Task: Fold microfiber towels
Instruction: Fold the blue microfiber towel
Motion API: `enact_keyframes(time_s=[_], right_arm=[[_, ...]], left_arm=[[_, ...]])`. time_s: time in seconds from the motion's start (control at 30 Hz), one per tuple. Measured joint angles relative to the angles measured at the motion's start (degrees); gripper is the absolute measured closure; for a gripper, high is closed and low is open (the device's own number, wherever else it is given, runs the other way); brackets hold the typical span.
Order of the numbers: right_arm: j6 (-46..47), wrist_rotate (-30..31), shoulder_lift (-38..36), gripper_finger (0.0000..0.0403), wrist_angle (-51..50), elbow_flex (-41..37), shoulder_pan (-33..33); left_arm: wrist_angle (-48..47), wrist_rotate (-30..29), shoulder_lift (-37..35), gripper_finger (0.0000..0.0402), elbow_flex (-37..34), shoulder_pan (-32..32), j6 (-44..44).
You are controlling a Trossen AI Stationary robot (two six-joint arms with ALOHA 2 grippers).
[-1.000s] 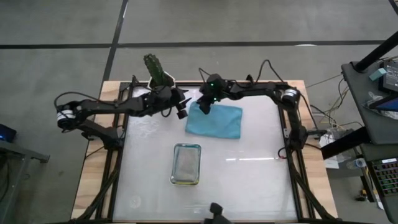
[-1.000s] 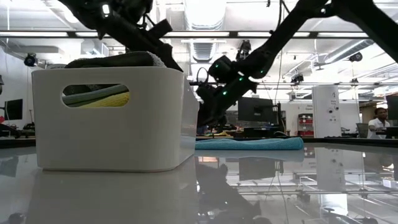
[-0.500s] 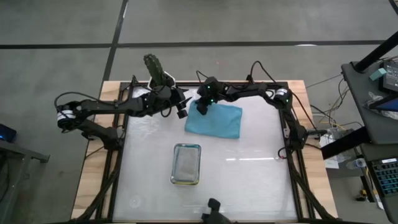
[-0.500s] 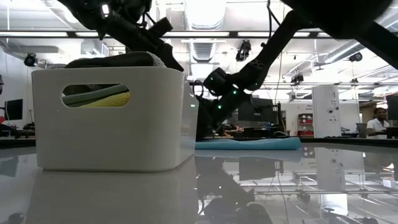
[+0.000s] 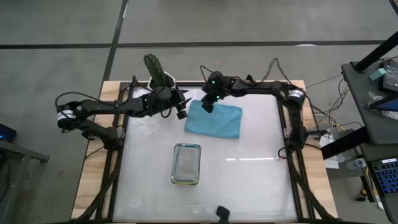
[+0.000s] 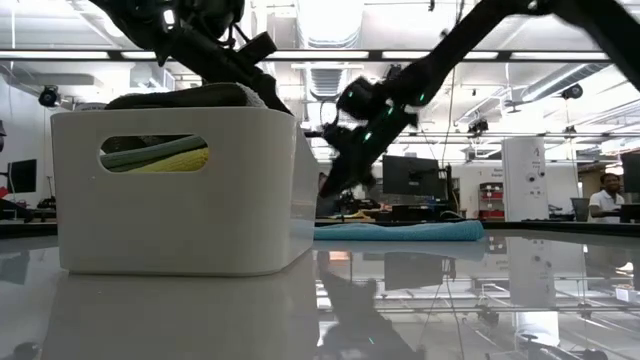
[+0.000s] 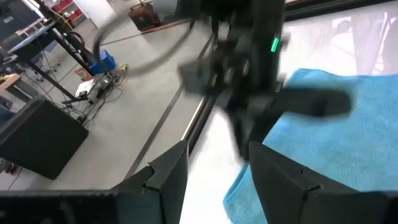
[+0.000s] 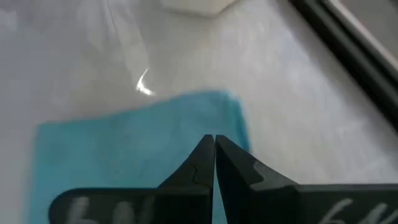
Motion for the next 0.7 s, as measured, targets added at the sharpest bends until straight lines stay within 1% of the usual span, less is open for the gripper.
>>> enact_keyframes(time_s=[0.07, 0.17, 0.3, 0.4, 0.53, 0.6, 0.7], right_arm=[[1.41, -0.05, -3.56, 0.0394, -5.01, -1.35, 0.58], [6.13, -0.13, -9.82, 0.0394, -10.96, -5.56, 1.69], [19.24, -0.95, -18.83, 0.0394, -13.87, -12.76, 2.85], [28.42, -1.56, -24.96, 0.0384, -15.32, -18.58, 3.46], [39.54, -2.32, -32.22, 0.0348, -15.85, -27.08, 4.22], [43.90, -2.35, -35.73, 0.0321, -15.79, -30.86, 4.31], [49.62, -0.57, -39.99, 0.0275, -15.66, -36.16, 4.21]], left_arm=[[-0.04, 0.00, 0.01, 0.0246, -0.30, 0.00, 0.02], [-0.05, 0.00, 0.02, 0.0246, -0.46, 0.00, 0.02], [0.01, 0.00, 0.02, 0.0246, -0.52, 0.00, 0.24], [0.03, 0.00, 0.02, 0.0246, -1.02, 0.00, 0.29], [-0.08, 0.00, 0.02, 0.0246, -1.42, 0.00, 0.34], [0.06, 0.00, 0.02, 0.0246, -1.45, -0.02, 0.32], [0.02, 0.00, 0.02, 0.0246, -1.62, -0.02, 0.28]])
